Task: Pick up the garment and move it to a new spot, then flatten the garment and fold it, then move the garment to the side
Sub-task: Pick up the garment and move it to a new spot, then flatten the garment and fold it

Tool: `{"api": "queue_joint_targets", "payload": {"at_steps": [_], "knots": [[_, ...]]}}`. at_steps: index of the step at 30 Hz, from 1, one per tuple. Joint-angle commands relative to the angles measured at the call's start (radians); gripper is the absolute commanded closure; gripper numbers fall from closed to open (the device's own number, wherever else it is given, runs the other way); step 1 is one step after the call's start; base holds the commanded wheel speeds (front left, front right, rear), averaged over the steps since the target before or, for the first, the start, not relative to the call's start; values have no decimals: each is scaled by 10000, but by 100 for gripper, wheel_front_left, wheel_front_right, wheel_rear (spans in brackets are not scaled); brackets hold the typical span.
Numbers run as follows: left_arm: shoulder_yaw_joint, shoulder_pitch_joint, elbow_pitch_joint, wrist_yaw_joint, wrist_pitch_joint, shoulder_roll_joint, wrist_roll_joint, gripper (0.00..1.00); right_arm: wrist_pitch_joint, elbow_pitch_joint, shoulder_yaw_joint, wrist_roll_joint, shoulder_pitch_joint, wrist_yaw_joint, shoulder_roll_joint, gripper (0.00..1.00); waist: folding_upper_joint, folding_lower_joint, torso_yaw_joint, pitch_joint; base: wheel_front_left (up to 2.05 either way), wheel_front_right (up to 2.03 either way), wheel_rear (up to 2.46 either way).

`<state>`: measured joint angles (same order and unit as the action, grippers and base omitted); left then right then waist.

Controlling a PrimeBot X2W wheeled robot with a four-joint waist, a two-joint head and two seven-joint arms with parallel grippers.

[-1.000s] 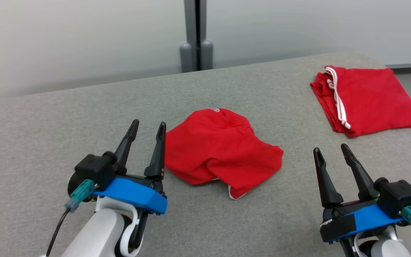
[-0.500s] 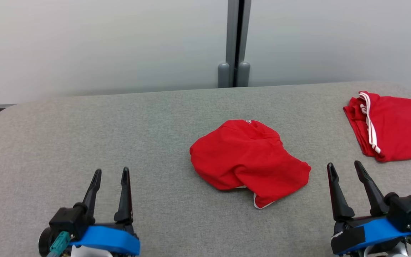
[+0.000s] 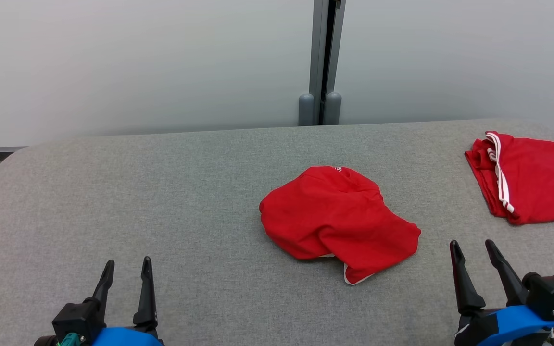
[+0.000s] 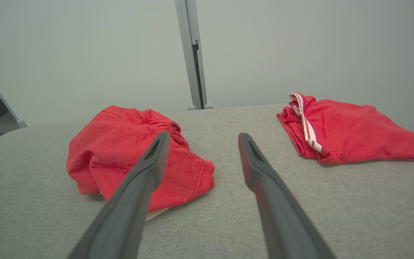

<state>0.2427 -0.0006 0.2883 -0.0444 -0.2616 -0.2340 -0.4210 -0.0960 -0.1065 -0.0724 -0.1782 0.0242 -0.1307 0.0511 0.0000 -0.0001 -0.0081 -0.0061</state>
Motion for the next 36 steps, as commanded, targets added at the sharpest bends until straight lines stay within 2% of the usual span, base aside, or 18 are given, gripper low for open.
{"api": "queue_joint_targets", "payload": {"at_steps": [1,36], "knots": [[-64,120,-47,-42,-41,-5,13,0,77,-59,-43,-85,132,-1,-5,0,0,1,-6,1,0,0,0],[-192,-75,152,79,-42,23,-116,0,16,-172,185,-185,-168,-1,-7,0,0,1,-190,340,0,0,0]]}}
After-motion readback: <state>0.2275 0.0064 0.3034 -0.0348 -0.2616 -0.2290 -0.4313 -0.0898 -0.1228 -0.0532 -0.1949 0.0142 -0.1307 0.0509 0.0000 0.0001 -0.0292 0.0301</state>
